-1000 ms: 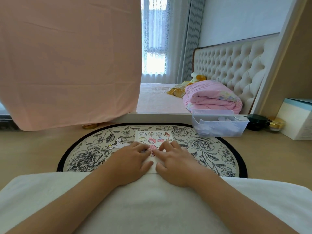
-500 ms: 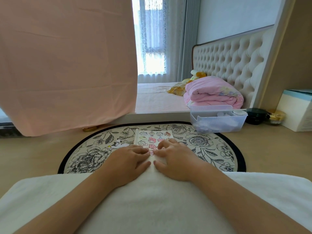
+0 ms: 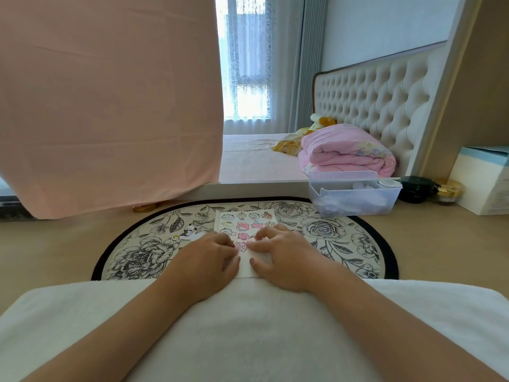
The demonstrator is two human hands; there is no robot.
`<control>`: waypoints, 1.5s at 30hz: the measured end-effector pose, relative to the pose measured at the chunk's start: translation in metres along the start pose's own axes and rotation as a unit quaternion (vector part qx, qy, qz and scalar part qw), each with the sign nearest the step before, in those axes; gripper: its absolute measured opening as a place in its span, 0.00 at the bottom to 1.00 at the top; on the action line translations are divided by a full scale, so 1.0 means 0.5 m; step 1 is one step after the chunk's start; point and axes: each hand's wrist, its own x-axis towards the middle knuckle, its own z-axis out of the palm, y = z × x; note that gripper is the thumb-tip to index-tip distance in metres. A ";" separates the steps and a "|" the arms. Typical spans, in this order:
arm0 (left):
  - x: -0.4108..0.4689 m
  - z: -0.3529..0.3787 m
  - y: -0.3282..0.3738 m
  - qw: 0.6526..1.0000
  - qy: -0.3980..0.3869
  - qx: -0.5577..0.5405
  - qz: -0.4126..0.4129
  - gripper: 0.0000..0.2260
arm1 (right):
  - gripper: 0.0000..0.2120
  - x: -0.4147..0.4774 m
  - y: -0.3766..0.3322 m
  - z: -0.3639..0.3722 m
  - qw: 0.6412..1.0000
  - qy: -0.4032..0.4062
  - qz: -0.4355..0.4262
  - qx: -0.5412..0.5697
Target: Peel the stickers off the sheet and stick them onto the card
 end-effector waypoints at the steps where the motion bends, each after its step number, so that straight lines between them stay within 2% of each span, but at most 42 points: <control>1: 0.001 0.000 0.000 1.000 0.004 0.000 -0.004 0.27 | 0.23 -0.001 0.002 0.000 1.000 0.010 -0.002 0.007; 6: -0.002 -0.005 -0.002 0.999 0.015 -0.041 -0.002 0.25 | 0.21 -0.002 0.002 0.004 0.999 0.038 -0.007 0.013; 9: -0.004 -0.015 -0.015 0.995 0.047 -0.084 -0.014 0.23 | 0.20 -0.003 0.000 0.004 0.999 0.048 -0.002 0.007; 13: 0.007 -0.039 -0.075 0.989 0.084 -0.104 -0.067 0.13 | 0.18 0.005 -0.005 -0.006 0.996 0.087 0.006 -0.014; 16: 0.002 -0.048 -0.152 0.986 0.087 -0.064 -0.128 0.13 | 0.16 0.034 -0.026 -0.012 0.994 0.108 0.001 0.021; 19: -0.008 -0.043 -0.215 0.984 0.038 -0.044 -0.170 0.16 | 0.15 0.080 -0.057 -0.010 0.995 0.091 -0.005 0.048; 24: -0.008 -0.024 -0.229 0.984 -0.028 -0.038 -0.169 0.20 | 0.15 0.172 -0.125 -0.001 0.997 0.062 -0.029 0.039; 30: -0.008 -0.019 -0.228 0.985 -0.017 -0.044 -0.164 0.17 | 0.17 0.264 -0.182 0.016 0.999 -0.001 -0.034 -0.025; 34: -0.006 -0.022 -0.229 0.979 -0.005 -0.076 -0.191 0.14 | 0.19 0.298 -0.191 0.032 0.997 -0.056 -0.012 -0.056; 37: -0.004 -0.021 -0.234 0.975 0.005 -0.088 -0.206 0.14 | 0.14 0.305 -0.191 0.035 0.999 -0.048 0.008 -0.012; 41: -0.001 -0.017 -0.235 0.975 -0.004 -0.076 -0.208 0.20 | 0.08 0.304 -0.185 0.038 0.997 -0.037 0.030 0.060; 45: -0.002 -0.016 -0.235 0.975 0.002 -0.080 -0.207 0.15 | 0.04 0.300 -0.181 0.041 0.991 -0.019 0.044 0.123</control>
